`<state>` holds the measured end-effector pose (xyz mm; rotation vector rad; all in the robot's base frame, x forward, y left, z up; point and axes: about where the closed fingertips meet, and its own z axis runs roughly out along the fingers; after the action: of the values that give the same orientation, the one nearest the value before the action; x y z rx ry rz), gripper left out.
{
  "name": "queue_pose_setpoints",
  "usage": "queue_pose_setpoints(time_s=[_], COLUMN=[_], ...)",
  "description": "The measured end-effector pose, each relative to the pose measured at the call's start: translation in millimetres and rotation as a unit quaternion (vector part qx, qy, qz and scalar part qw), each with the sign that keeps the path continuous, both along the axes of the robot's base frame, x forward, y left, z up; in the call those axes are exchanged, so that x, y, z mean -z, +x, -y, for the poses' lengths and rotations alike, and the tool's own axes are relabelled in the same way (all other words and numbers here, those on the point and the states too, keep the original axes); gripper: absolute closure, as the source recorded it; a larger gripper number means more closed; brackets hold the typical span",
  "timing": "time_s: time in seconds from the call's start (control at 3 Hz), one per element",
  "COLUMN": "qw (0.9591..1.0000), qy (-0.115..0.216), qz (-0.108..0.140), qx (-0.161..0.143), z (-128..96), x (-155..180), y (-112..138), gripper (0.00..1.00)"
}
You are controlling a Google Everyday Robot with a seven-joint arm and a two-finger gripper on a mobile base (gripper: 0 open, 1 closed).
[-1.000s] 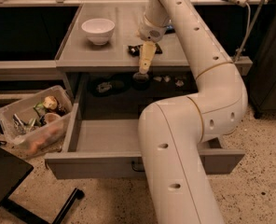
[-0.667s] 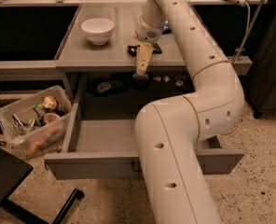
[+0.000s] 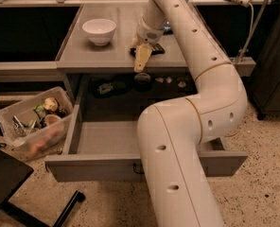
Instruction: Place rxbar chocolate into top drawer
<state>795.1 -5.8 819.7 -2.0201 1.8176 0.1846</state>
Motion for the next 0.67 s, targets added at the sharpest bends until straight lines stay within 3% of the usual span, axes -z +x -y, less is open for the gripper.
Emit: queue_pose_setpoints(time_s=[0.67], qw=[1.0000], qy=[0.002], qz=[0.004], qx=[0.001], z=[-2.3], x=[-0.8], y=[2.2], gripper=[0.89])
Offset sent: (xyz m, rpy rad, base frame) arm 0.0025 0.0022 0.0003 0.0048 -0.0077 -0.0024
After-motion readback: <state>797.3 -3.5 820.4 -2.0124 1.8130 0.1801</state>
